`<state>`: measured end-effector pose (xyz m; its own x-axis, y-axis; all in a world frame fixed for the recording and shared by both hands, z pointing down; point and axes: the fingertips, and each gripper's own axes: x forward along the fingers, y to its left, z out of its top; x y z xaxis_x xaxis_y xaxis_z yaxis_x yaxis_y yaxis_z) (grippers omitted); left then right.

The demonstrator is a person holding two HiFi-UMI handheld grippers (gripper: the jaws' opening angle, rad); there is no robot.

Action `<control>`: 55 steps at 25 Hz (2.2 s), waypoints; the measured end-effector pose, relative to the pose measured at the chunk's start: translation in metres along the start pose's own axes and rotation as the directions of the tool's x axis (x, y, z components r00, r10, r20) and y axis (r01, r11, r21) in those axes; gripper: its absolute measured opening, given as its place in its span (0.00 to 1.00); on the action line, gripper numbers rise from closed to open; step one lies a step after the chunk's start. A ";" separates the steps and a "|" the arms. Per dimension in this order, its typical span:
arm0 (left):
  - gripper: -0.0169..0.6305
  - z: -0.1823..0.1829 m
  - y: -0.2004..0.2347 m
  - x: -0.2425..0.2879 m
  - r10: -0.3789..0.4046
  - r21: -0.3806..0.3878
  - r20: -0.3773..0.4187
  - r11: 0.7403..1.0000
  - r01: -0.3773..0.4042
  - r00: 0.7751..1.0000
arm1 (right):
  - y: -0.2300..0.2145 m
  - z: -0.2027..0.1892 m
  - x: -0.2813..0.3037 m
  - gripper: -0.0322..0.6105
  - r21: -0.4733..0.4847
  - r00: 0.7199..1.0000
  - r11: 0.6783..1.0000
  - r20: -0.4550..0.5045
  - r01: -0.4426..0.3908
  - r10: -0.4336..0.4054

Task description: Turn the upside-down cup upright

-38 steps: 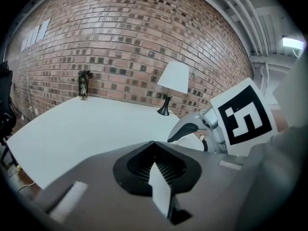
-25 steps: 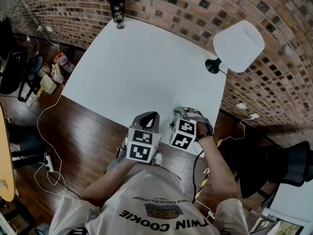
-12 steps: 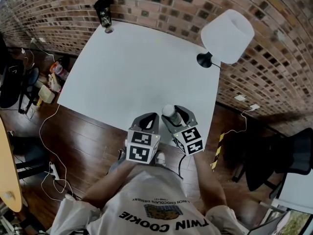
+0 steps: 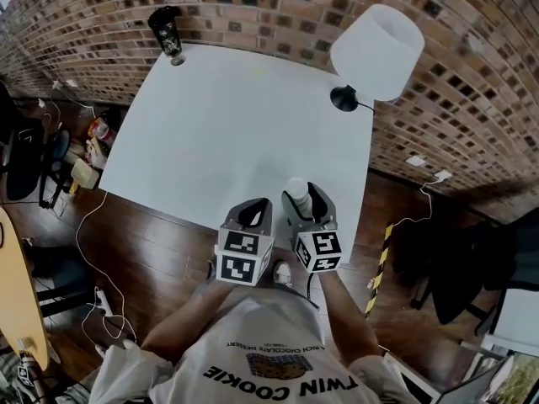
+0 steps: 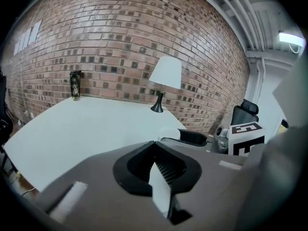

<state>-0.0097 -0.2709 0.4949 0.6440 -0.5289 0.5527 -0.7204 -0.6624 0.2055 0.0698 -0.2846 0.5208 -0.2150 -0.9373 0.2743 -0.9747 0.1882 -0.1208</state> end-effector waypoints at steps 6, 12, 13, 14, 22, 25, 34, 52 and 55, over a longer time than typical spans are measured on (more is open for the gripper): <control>0.03 0.004 -0.010 0.004 0.020 0.006 0.001 1.000 -0.020 1.000 | -0.005 -0.009 -0.007 0.47 0.006 1.000 1.000 -0.021 -0.012 0.012; 0.03 0.003 -0.025 0.010 0.061 -0.013 0.033 0.998 -0.061 0.998 | -0.005 -0.003 -0.017 0.47 0.025 0.995 0.996 -0.040 -0.087 0.088; 0.03 0.003 -0.027 0.010 0.072 -0.023 0.040 0.997 -0.071 0.997 | -0.006 0.000 -0.020 0.47 0.031 0.994 0.994 -0.040 -0.102 0.103; 0.03 0.002 -0.029 0.010 0.085 -0.033 0.048 0.996 -0.083 0.995 | -0.007 0.003 -0.022 0.47 0.037 0.992 0.992 -0.038 -0.118 0.120; 0.03 -0.001 -0.053 -0.001 0.181 -0.074 0.113 0.982 -0.173 0.977 | -0.007 0.023 -0.063 0.47 -0.026 0.975 0.981 -0.114 -0.194 0.190; 0.03 -0.006 -0.066 -0.014 0.197 -0.075 0.123 0.979 -0.189 0.973 | 0.001 0.024 -0.083 0.47 -0.018 0.962 0.975 -0.168 -0.221 0.215; 0.03 -0.023 -0.097 -0.059 0.178 -0.057 0.150 0.984 -0.171 0.973 | 0.027 0.025 -0.141 0.27 0.025 0.969 0.984 -0.173 -0.174 0.176; 0.03 -0.110 -0.168 -0.169 0.080 0.020 0.131 0.996 -0.083 0.988 | 0.113 -0.014 -0.273 0.17 0.031 0.984 0.997 -0.163 -0.068 0.072; 0.03 -0.120 -0.175 -0.177 0.067 0.024 0.134 0.997 -0.071 0.989 | 0.120 -0.020 -0.286 0.17 0.026 0.984 0.998 -0.166 -0.060 0.063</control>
<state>-0.0286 0.0024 0.4576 0.6228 -0.6384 0.4523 -0.7580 -0.6355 0.1467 0.0128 0.0119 0.4470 -0.2836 -0.8619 0.4204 -0.9581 0.2361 -0.1622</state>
